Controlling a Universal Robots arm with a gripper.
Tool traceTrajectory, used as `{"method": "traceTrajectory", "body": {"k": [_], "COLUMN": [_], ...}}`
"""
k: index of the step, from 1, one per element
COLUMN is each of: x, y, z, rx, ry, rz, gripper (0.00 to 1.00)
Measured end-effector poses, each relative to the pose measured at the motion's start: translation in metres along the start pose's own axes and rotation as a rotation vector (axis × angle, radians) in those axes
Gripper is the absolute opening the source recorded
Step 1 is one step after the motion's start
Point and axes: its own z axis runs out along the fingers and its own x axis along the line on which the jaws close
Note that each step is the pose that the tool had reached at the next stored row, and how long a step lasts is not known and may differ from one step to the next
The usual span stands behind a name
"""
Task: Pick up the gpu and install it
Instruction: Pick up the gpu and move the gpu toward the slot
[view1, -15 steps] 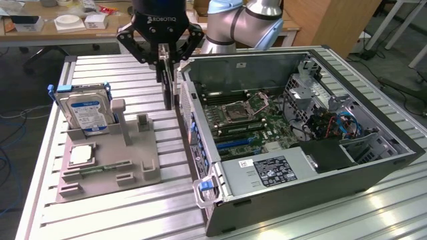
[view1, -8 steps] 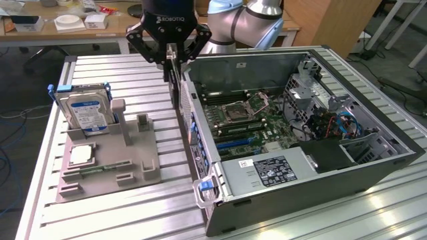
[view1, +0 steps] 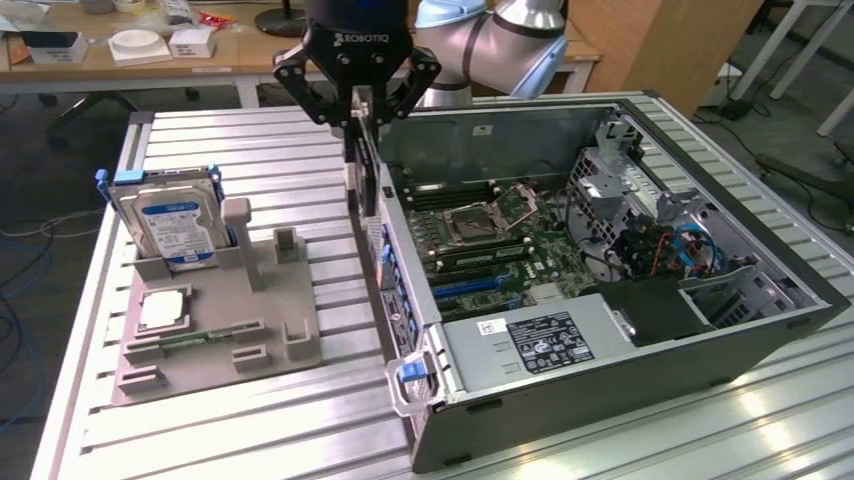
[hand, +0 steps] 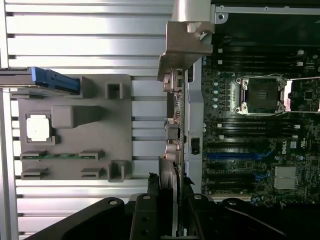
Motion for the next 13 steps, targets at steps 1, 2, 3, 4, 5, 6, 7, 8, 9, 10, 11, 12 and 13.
{"method": "traceTrajectory", "body": {"k": [1,2,3,4,5,6,7,8,9,10,11,12,13], "x": [-0.002,-0.004,-0.005,-0.007,-0.009,-0.01,-0.012,-0.013,-0.015,-0.017,-0.019,-0.02,-0.022], "y": [0.0,0.0,0.0001,0.0001,0.0001,0.0002,0.0002,0.0002,0.0002,0.0003,0.0003,0.0004,0.0004], "z": [0.0,0.0001,0.0001,0.0001,0.0002,0.0002,0.0002,0.0003,0.0003,0.0003,0.0004,0.0004,0.0005], "rx": [0.0,0.0,0.0001,0.0,0.0,0.0,0.0001,0.0001,0.0,0.0,-0.0001,0.0,0.0], "ry": [0.0,0.0,0.0,0.0,0.0,0.0,0.0001,0.0,-0.0001,0.0,0.0,0.0,-0.0001], "rz": [0.0,0.0,0.0,0.0,0.0,0.0,0.0,0.0,0.0,0.0,0.0,0.0,0.0], "gripper": [0.27,0.27,0.27,0.27,0.27,0.27,0.27,0.27,0.27,0.27,0.27,0.27,0.27]}}
